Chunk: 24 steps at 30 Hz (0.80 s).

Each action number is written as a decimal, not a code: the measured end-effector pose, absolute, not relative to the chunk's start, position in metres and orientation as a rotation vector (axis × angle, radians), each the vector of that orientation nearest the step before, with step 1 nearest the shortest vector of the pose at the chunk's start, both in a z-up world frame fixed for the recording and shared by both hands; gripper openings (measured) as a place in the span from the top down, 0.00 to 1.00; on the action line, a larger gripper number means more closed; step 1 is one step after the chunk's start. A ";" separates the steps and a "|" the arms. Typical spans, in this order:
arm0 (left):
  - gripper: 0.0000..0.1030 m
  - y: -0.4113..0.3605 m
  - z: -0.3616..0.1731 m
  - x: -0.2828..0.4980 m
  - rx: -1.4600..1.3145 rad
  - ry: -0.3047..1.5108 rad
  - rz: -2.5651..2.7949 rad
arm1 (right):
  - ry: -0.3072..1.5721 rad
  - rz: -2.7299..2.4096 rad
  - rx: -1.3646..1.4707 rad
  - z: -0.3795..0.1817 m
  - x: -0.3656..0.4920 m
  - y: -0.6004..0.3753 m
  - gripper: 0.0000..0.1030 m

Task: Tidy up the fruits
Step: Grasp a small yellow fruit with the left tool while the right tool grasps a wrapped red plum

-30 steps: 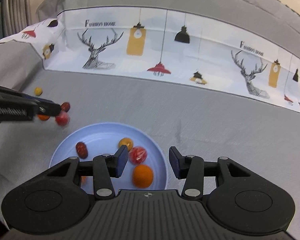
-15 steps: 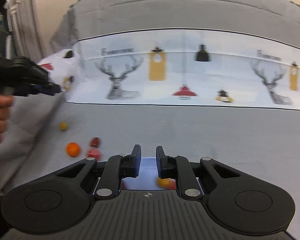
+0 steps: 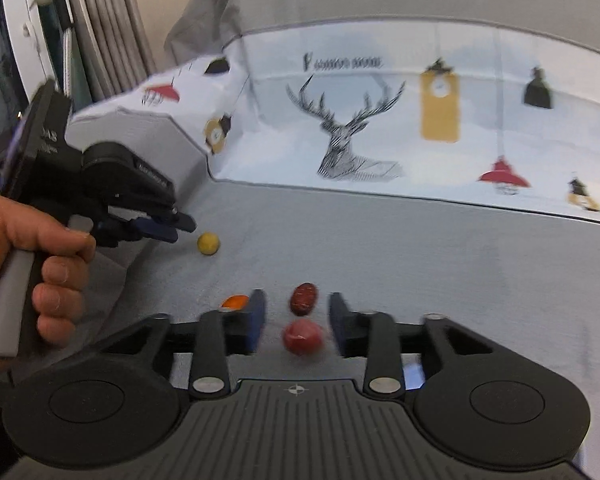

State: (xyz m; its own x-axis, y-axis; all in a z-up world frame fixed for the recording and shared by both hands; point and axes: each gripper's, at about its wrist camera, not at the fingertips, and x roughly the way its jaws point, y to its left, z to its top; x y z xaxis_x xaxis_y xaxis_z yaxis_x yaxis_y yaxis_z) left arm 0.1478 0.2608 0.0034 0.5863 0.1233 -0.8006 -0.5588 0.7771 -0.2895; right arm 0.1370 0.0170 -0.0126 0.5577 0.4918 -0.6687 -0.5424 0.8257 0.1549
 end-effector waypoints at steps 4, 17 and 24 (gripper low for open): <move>0.57 0.260 -0.003 0.156 -0.558 0.872 0.420 | 0.821 0.595 -0.105 -0.030 0.151 0.036 0.48; 0.59 0.246 -0.026 0.185 -0.413 0.942 0.448 | 0.945 0.531 -0.192 -0.059 0.169 0.057 0.46; 0.74 0.238 -0.023 0.185 -0.338 0.940 0.446 | 0.943 0.554 -0.212 -0.058 0.164 0.058 0.66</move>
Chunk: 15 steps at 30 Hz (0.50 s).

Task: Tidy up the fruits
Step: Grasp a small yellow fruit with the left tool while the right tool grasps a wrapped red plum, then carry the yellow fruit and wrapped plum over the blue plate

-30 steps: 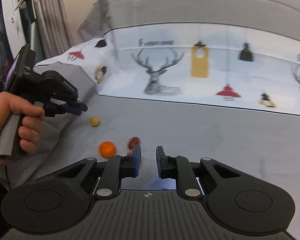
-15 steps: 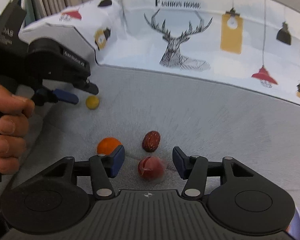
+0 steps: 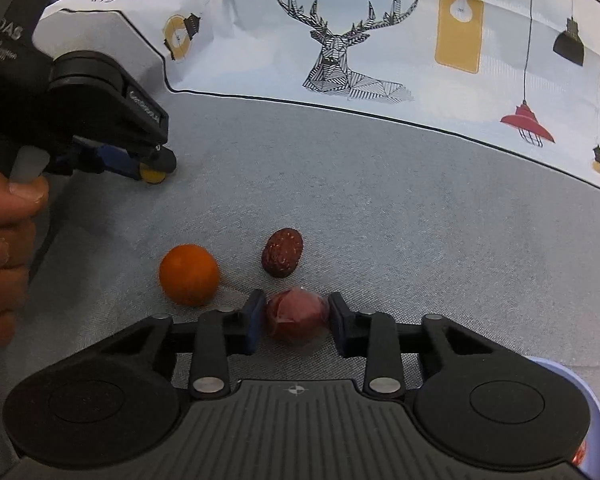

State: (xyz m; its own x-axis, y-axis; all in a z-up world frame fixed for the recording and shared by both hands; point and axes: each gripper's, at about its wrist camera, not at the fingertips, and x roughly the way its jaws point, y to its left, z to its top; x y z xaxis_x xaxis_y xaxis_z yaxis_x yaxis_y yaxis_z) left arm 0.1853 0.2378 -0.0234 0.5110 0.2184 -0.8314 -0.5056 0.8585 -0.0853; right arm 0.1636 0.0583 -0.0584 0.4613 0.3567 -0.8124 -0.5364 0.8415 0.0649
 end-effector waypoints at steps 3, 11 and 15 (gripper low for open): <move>0.74 0.233 -0.016 0.180 -0.330 0.922 0.440 | 0.928 0.557 -0.225 -0.056 0.160 0.057 0.67; 0.74 0.186 0.008 0.164 -0.145 0.862 0.373 | 0.788 0.578 -0.187 -0.013 0.142 0.033 0.67; 0.74 0.162 0.024 0.148 -0.067 0.803 0.317 | 0.767 0.548 -0.154 0.015 0.137 0.013 0.67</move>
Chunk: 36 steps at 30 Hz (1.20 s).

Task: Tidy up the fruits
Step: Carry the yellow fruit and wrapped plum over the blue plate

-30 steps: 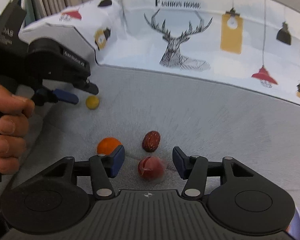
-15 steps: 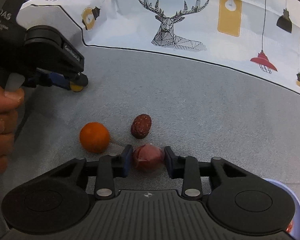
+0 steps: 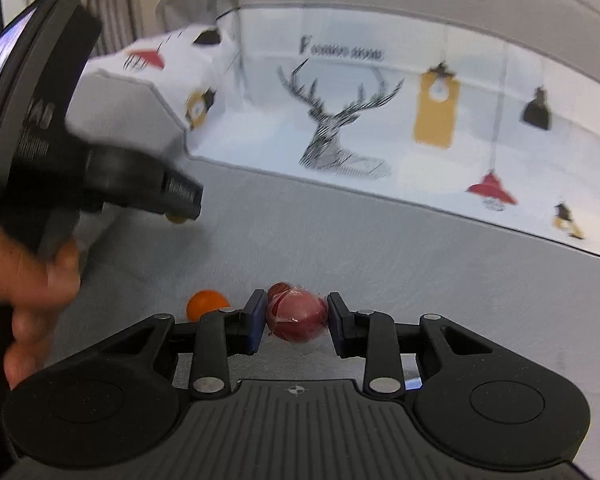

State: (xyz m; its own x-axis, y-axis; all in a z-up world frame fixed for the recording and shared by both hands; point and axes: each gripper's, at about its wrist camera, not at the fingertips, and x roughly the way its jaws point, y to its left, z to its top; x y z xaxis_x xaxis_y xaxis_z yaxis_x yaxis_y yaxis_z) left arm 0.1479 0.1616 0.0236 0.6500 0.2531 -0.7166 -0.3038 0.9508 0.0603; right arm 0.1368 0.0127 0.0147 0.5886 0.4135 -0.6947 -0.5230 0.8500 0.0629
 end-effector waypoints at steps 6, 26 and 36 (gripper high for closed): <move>0.74 0.130 0.045 0.114 -0.016 0.739 0.240 | 0.722 0.513 -0.127 0.058 0.111 -0.036 0.67; 0.74 0.031 0.038 0.053 0.080 0.725 -0.017 | 0.776 0.268 -0.058 0.028 0.063 -0.171 0.67; 0.74 0.029 0.025 0.067 0.078 0.758 -0.039 | 0.779 0.274 -0.065 0.023 0.069 -0.168 0.67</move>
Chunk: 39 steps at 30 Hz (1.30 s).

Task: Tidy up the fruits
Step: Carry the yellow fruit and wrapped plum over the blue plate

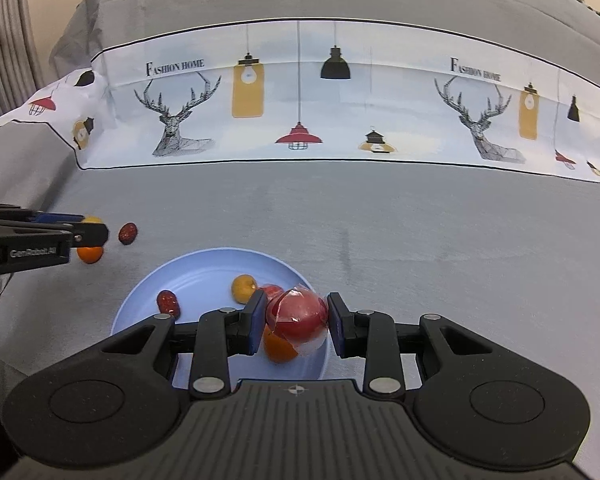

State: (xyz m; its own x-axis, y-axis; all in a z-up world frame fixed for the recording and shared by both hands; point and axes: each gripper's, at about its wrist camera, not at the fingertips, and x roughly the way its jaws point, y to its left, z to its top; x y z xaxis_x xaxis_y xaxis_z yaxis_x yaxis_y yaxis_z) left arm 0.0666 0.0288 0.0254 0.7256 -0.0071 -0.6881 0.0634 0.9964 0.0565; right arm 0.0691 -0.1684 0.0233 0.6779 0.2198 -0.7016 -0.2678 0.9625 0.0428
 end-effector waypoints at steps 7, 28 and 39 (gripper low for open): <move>0.74 0.030 0.024 0.069 0.077 0.761 -0.045 | 0.786 0.296 -0.079 0.020 0.073 -0.160 0.67; 0.74 0.028 0.023 0.068 0.084 0.757 -0.075 | 0.786 0.313 -0.099 0.021 0.071 -0.159 0.67; 0.74 0.025 0.022 0.067 0.087 0.757 -0.093 | 0.788 0.315 -0.102 0.020 0.071 -0.159 0.67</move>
